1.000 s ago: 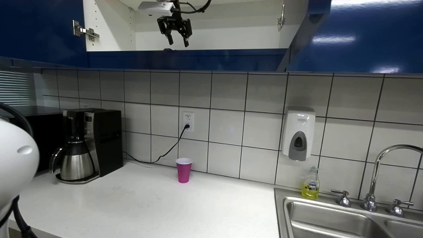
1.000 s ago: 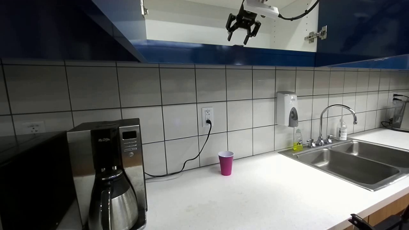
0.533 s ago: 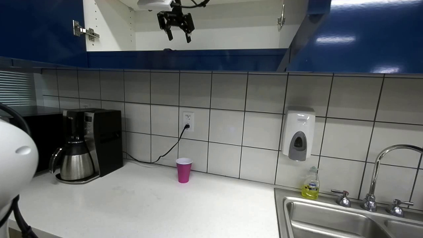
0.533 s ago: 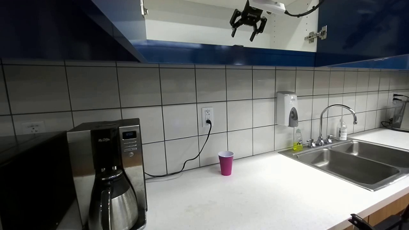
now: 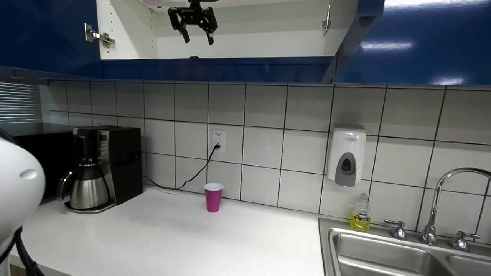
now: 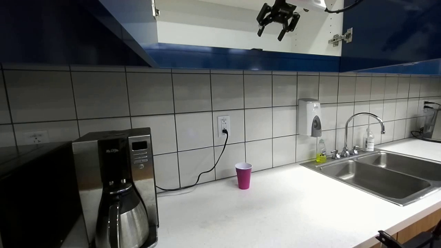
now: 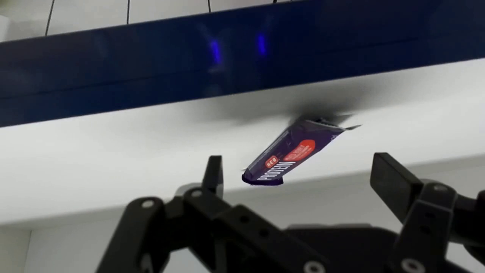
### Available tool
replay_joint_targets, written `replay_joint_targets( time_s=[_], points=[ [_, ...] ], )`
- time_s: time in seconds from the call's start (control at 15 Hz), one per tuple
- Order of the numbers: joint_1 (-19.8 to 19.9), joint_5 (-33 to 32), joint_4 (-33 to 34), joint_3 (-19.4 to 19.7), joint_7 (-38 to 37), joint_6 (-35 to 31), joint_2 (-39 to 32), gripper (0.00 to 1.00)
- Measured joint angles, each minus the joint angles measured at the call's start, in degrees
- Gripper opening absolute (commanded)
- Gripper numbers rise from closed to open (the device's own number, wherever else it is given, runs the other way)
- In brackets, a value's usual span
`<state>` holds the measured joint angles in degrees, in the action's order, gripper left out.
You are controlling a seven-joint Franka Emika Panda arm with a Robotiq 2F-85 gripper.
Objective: Put the candy bar in the open cabinet
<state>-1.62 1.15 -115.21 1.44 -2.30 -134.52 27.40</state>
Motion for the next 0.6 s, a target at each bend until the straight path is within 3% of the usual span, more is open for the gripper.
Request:
replay_joint_targets(
  time_s=[0.6],
  points=[
    [-4.3, 0.4, -17.0, 0.6, 6.9, -5.8, 15.2, 1.00]
  ],
)
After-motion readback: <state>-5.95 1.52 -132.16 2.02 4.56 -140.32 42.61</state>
